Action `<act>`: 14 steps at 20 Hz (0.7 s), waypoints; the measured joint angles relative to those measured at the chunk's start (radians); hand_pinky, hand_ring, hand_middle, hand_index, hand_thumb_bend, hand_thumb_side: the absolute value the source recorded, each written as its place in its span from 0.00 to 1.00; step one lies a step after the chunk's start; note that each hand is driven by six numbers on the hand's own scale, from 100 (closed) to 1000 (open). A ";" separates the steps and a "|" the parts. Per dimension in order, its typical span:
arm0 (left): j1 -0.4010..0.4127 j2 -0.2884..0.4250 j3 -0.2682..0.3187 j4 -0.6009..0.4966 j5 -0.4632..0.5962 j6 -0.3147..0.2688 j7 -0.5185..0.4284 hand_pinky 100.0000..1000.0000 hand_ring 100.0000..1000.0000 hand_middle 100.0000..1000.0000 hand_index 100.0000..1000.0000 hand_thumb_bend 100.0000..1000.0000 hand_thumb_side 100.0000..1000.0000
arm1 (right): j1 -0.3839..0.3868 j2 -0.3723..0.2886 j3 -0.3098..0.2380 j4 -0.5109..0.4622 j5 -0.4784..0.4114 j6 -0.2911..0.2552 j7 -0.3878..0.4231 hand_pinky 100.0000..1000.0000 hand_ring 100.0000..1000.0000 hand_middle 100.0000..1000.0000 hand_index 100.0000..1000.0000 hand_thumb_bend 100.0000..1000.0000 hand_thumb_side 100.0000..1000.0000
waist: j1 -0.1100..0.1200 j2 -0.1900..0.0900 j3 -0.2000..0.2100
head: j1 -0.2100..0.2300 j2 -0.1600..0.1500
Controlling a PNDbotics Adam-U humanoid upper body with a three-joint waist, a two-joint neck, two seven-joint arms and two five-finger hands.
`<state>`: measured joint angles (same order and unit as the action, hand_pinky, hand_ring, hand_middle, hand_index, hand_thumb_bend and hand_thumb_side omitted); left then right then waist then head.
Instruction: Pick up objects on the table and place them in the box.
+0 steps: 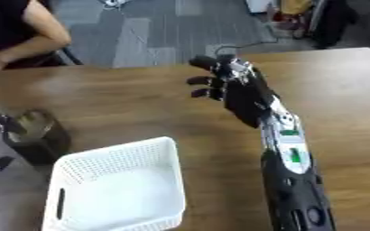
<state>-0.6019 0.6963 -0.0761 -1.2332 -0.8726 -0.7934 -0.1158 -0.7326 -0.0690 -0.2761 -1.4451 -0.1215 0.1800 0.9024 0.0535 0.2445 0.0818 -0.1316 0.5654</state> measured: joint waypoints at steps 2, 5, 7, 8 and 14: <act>0.001 -0.007 0.000 0.006 -0.023 0.003 0.008 0.00 0.00 0.66 0.82 0.00 0.15 | 0.000 0.000 0.000 0.000 0.000 0.000 0.000 0.77 0.83 0.98 0.95 0.00 1.00 | 0.000 0.001 0.000 | 0.000 0.000; 0.001 -0.018 -0.006 0.013 -0.051 0.009 0.017 0.00 0.00 0.65 0.82 0.00 0.15 | 0.000 0.000 0.000 0.000 0.000 0.000 0.000 0.77 0.83 0.98 0.95 0.00 1.00 | -0.001 0.001 0.000 | 0.000 0.000; 0.002 -0.028 -0.007 0.018 -0.071 0.011 0.023 0.00 0.00 0.65 0.81 0.00 0.15 | 0.000 0.000 0.000 0.000 0.000 0.000 0.000 0.77 0.83 0.98 0.95 0.00 1.00 | -0.001 0.004 0.000 | 0.000 -0.001; 0.003 -0.032 -0.009 0.022 -0.081 0.011 0.027 0.00 0.00 0.64 0.81 0.00 0.15 | 0.000 0.000 0.000 0.000 0.000 0.000 0.000 0.77 0.83 0.98 0.95 0.00 1.00 | -0.001 0.006 0.000 | 0.000 -0.004; 0.007 -0.053 -0.012 0.037 -0.125 0.016 0.051 0.00 0.00 0.53 0.75 0.00 0.15 | 0.000 -0.001 0.000 0.000 0.000 0.000 0.000 0.77 0.83 0.98 0.95 0.00 1.00 | -0.002 0.006 0.000 | 0.000 -0.008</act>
<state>-0.5945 0.6436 -0.0885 -1.1966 -0.9978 -0.7775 -0.0643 -0.7326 -0.0697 -0.2761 -1.4451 -0.1220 0.1802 0.9024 0.0519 0.2510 0.0819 -0.1316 0.5573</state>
